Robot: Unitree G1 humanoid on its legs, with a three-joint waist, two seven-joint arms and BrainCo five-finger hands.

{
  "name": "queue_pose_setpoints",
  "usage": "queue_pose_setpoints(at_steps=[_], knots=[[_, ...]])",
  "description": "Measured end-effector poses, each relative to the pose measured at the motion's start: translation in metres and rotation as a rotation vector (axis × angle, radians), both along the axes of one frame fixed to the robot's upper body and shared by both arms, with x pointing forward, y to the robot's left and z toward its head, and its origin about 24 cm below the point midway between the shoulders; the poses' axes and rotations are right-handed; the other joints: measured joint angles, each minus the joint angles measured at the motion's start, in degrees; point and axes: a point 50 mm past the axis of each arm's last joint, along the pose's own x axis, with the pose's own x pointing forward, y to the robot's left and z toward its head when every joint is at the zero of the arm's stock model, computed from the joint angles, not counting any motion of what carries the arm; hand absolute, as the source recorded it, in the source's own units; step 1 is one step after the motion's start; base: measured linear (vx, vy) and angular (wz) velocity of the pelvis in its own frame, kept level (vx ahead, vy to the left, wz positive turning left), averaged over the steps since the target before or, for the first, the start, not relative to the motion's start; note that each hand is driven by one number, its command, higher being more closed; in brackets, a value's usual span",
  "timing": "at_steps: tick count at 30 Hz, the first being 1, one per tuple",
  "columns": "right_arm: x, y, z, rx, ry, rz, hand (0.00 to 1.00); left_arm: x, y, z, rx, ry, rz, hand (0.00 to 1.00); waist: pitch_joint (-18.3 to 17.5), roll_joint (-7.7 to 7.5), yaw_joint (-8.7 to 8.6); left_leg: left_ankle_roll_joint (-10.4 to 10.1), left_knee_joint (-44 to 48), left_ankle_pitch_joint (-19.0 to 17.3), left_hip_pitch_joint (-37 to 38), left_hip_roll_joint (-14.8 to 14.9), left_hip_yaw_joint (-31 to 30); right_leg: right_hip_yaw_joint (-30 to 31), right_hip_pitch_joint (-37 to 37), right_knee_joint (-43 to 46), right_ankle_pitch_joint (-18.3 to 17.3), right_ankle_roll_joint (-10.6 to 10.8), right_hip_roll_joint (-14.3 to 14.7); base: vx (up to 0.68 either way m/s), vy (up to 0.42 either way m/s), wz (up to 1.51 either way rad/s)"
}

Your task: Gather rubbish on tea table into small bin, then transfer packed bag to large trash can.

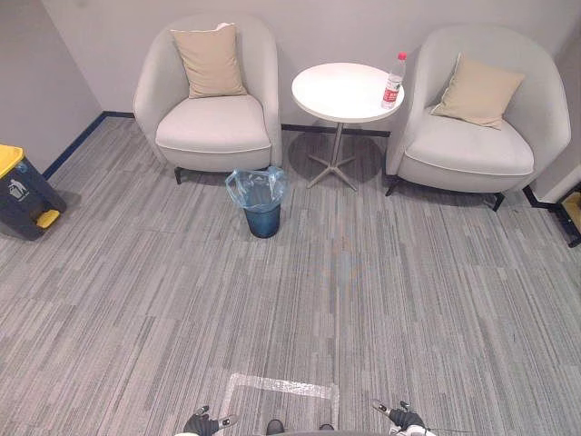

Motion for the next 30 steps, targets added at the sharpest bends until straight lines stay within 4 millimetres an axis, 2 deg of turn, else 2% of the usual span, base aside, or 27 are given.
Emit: queue_pose_setpoints(at_steps=[14, 20, 30], knots=[[-0.0001, 0.0001, -0.0001, 0.0, 0.001, 0.0, 0.0, 0.0002, -0.0002, 0.0, 0.001, 0.001, -0.007, 0.0, 0.0, -0.04, 0.0, 0.0, 0.0, 0.0, 0.2, 0.1, 0.8, 0.5, 0.0, -0.1, 0.3, 0.3, 0.0, 0.0, 0.004, -0.01], [0.0001, 0.0003, 0.0, 0.0, 0.0, 0.002, 0.0, -0.0001, 0.0, -0.0001, 0.001, 0.002, -0.007, 0.0, 0.0, -0.06, 0.12, -0.2, 0.0, -0.2, 0.1, 0.2, 3.3, 2.9, -0.3, -1.4, 1.5, 0.4, 0.2, -0.02, 0.013, -0.22], [0.0046, 0.0022, 0.0009, -0.011, -0.004, 0.052, 0.0, 0.0025, 0.0021, 0.0009, 0.004, -0.005, -0.009, 0.0, 0.1, -0.51, 0.24, -0.3, 2.1, -2.6, -2.2, 0.7, 6.9, 5.6, -3.3, -1.4, 1.9, 0.7, 0.5, 0.02, -0.003, -0.19]])
